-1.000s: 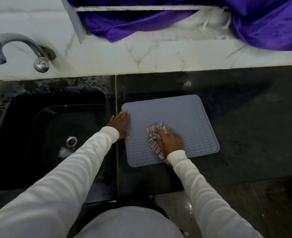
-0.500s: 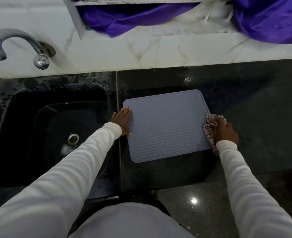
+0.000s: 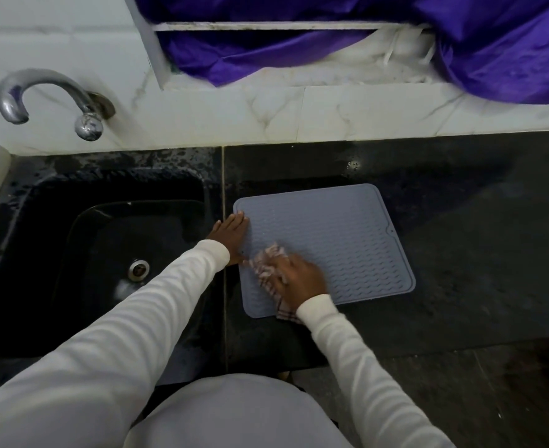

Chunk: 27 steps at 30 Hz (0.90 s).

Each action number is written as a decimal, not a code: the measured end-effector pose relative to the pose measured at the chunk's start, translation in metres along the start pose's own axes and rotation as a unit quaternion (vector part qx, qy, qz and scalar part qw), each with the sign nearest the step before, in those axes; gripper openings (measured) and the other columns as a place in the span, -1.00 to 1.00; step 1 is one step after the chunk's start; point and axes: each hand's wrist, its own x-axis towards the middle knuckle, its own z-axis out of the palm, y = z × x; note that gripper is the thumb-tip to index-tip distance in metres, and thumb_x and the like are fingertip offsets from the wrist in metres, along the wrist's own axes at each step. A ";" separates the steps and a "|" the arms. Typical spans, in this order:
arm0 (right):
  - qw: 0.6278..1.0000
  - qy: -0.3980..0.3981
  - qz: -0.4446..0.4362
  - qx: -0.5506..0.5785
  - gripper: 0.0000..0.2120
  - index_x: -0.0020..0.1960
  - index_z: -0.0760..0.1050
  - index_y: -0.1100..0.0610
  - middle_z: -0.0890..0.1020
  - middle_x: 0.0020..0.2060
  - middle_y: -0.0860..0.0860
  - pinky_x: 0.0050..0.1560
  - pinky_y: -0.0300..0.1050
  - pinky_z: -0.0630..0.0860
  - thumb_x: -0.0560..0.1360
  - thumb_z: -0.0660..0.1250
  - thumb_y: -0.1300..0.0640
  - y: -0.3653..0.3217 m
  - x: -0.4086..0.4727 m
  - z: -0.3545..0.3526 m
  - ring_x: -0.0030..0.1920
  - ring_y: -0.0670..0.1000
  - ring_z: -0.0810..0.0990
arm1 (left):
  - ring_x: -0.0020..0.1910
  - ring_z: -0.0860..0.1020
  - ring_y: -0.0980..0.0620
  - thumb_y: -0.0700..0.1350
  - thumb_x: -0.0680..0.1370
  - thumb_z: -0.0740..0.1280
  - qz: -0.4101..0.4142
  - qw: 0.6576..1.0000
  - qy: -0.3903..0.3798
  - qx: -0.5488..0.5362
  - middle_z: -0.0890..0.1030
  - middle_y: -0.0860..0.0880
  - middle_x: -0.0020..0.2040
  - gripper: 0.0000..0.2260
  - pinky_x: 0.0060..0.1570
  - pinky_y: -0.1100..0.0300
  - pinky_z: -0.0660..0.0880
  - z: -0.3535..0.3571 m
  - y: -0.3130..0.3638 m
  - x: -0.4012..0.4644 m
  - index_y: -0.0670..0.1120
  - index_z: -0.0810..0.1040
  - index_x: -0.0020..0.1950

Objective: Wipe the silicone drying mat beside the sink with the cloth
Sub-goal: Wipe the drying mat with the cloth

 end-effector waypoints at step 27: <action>0.932 0.037 0.346 -0.101 -0.57 0.38 0.42 0.04 0.42 0.08 0.23 -0.15 0.10 0.53 0.52 0.30 0.03 0.199 -0.044 -0.090 -0.14 0.31 0.57 | 0.57 -0.20 -0.03 0.13 0.48 0.41 0.005 1.000 -0.003 -0.020 -0.25 -0.04 0.59 -0.04 0.52 -0.10 -0.16 0.004 -0.006 0.002 -0.05 -0.24 0.59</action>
